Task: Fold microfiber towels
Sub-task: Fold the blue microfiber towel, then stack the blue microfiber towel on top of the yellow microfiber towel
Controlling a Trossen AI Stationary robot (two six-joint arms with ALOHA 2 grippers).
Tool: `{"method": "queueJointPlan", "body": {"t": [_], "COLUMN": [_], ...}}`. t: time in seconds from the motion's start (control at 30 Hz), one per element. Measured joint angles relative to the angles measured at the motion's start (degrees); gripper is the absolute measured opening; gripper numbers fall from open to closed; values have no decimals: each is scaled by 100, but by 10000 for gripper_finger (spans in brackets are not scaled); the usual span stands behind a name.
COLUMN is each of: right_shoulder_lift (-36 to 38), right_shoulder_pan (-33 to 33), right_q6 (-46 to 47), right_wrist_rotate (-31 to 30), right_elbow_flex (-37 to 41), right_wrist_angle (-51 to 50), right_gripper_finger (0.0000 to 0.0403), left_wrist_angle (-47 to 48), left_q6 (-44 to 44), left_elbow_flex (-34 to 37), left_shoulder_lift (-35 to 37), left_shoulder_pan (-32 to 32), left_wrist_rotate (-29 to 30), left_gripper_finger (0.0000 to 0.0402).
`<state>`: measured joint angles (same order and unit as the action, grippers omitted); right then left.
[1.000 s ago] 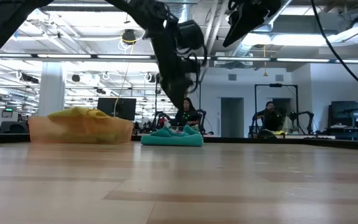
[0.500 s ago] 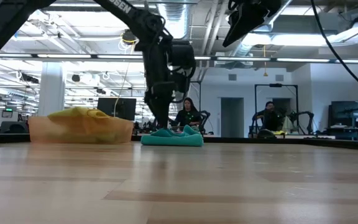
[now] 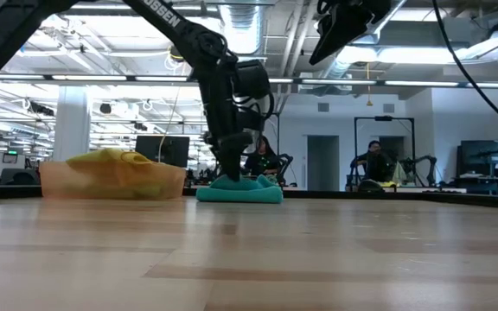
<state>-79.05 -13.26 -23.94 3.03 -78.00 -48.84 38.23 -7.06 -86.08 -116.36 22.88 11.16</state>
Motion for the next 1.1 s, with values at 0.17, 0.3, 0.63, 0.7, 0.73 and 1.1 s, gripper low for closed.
{"method": "queueJointPlan", "body": {"t": [0.17, 0.3, 0.63, 0.7, 0.73, 1.1], "right_shoulder_lift": [0, 0, 2, 2, 2, 4], "right_shoulder_pan": [0, 0, -196, -268, -309, -452], "right_q6": [-1, -31, -46, -43, -42, -2], "right_wrist_rotate": [0, 0, 21, 194, 348, 806], "right_elbow_flex": [0, 0, 0, 0, 0, 0], "right_wrist_angle": [0, 0, -42, -44, -44, -44], "right_gripper_finger": [221, 221, 221, 221, 221, 221], "left_wrist_angle": [-87, -117, 1518, 1610, 1613, 618], "left_q6": [-101, 31, -158, -335, -418, -692], "left_elbow_flex": [0, -22, -293, -293, -289, 549], "left_shoulder_lift": [0, 0, 605, 619, 611, 536], "left_shoulder_pan": [162, 276, -84, -201, -254, -554], "left_wrist_rotate": [311, 559, -179, -329, -379, -485], "left_gripper_finger": [142, 142, 141, 141, 141, 141]}}
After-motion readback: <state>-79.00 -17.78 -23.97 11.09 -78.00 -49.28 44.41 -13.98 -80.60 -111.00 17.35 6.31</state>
